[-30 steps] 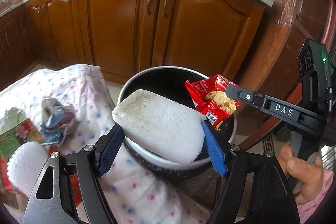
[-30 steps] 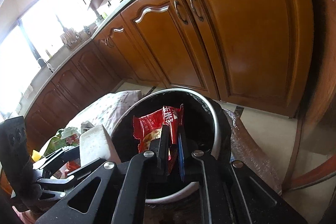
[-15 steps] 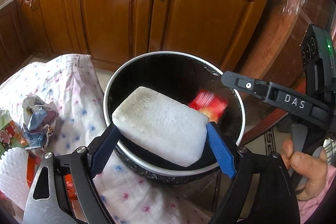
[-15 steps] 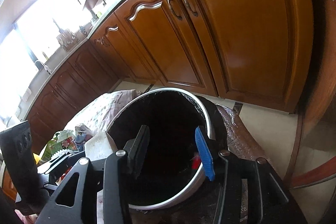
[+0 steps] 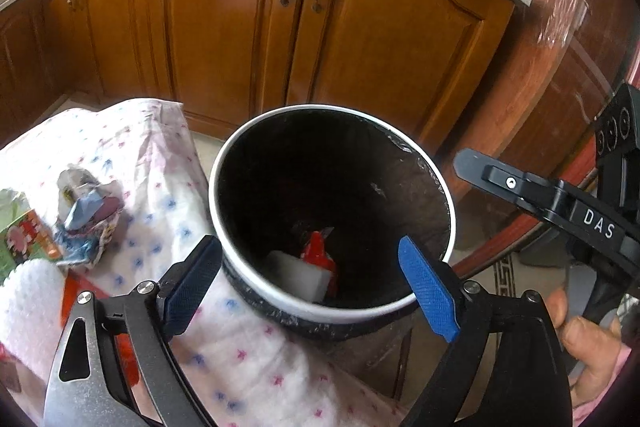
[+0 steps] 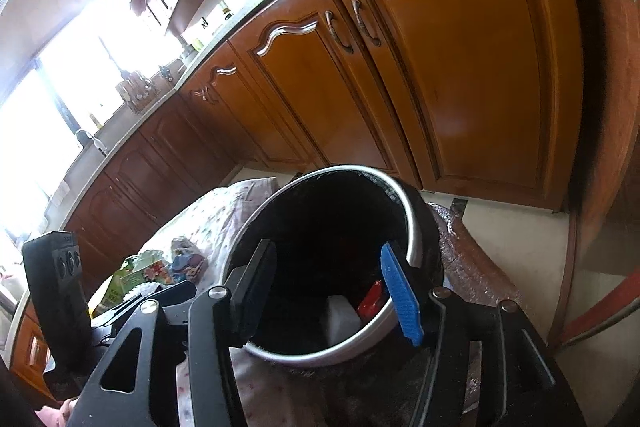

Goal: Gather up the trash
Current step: 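Open both tools to drop the sponge and snack bag into the bin, then move both open tools back toward the trash on the table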

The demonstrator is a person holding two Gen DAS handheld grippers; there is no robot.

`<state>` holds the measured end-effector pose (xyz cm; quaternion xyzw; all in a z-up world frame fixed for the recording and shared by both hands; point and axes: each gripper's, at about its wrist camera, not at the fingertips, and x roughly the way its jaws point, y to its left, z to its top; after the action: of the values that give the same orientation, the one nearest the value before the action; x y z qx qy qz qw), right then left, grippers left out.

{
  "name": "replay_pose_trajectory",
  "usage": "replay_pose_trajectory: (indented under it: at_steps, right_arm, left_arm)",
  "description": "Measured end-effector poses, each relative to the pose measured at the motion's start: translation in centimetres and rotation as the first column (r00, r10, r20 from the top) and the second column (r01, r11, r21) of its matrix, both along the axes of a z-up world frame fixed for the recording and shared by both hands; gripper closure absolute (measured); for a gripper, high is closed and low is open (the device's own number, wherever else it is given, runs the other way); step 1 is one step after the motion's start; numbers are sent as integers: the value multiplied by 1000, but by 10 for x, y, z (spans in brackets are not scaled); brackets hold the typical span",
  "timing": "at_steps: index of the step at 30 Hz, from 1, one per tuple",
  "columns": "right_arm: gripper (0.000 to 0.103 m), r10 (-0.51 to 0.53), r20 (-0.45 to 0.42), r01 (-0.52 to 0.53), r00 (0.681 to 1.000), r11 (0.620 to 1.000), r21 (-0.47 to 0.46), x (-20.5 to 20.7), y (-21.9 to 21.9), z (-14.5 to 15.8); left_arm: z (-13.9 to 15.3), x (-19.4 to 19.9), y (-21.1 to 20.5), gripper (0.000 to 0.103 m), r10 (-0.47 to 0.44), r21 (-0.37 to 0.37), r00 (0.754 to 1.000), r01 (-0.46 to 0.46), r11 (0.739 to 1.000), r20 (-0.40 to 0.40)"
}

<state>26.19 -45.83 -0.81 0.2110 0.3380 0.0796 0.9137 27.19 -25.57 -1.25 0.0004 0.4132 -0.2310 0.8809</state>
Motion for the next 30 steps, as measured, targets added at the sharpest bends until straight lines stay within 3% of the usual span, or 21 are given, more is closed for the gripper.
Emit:
replay_pose_trajectory:
  at_steps: [3,5,8,21,30]
  right_arm:
    - [45,17,5,-17,1000,1000,4,-8,10,1]
    - [34,28,9,-28,1000,1000,12,-16,19,1]
    - [25,46,16,-47,999,999,28,-28,33,-1]
    - [23,131,-8,-130,991,989,75,-52,87,-18]
    - [23,184,-16,-182,983,981,67,-57,116,-22]
  left_arm:
    - [3,-10,15,11,24,-25,1000,-24,999,12]
    - [5,-19,27,11,45,-35,999,-44,998,24]
    - [7,-37,47,11,83,-53,996,-81,995,44]
    - [7,-97,122,11,213,-83,973,-206,975,90]
    - [4,-109,163,11,294,-109,952,-284,952,81]
